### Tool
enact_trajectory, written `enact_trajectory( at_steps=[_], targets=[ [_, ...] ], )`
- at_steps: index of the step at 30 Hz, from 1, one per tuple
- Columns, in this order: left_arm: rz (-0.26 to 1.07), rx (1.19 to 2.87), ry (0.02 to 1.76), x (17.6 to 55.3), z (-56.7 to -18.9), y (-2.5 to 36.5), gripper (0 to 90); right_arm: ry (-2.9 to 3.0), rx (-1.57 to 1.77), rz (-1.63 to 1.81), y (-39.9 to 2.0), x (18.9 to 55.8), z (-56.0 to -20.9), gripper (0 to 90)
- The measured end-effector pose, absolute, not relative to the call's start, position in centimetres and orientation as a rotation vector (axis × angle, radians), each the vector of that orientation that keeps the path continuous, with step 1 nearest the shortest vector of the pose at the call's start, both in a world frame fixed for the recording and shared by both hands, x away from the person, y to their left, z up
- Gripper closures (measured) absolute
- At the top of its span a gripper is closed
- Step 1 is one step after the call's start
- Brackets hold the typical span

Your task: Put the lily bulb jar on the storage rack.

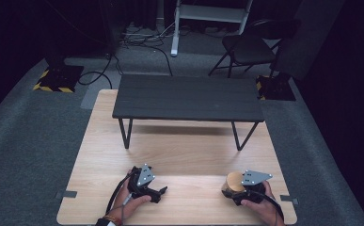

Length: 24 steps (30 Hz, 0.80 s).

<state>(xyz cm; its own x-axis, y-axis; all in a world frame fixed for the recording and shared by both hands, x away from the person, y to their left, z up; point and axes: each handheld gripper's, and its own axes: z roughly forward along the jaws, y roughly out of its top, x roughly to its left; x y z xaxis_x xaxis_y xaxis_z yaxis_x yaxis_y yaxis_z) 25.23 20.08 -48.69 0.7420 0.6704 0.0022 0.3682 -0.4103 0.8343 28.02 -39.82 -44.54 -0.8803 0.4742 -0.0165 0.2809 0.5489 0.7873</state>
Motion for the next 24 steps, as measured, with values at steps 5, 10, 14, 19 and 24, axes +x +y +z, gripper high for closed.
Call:
enact_trajectory(
  at_steps=[5,10,14,19,24],
  targets=[
    [0.425,2.04,0.784,25.2,-48.7,20.1,0.5,2.558,0.646,1.222,-39.6,27.9,-44.2,24.7],
    [0.424,2.04,0.784,25.2,-48.7,20.1,0.5,2.555,0.673,1.219,-39.4,27.9,-43.4,24.7],
    [0.424,2.04,0.784,25.2,-48.7,20.1,0.5,2.526,0.714,1.248,-39.8,28.0,-41.7,24.7],
    [0.424,2.04,0.784,25.2,-48.7,20.1,0.5,2.5,0.742,1.207,-39.5,28.3,-38.4,24.8],
    [0.424,2.04,0.784,25.2,-48.7,20.1,0.5,2.478,0.767,1.209,-39.0,29.5,-34.4,24.8]
  ],
)
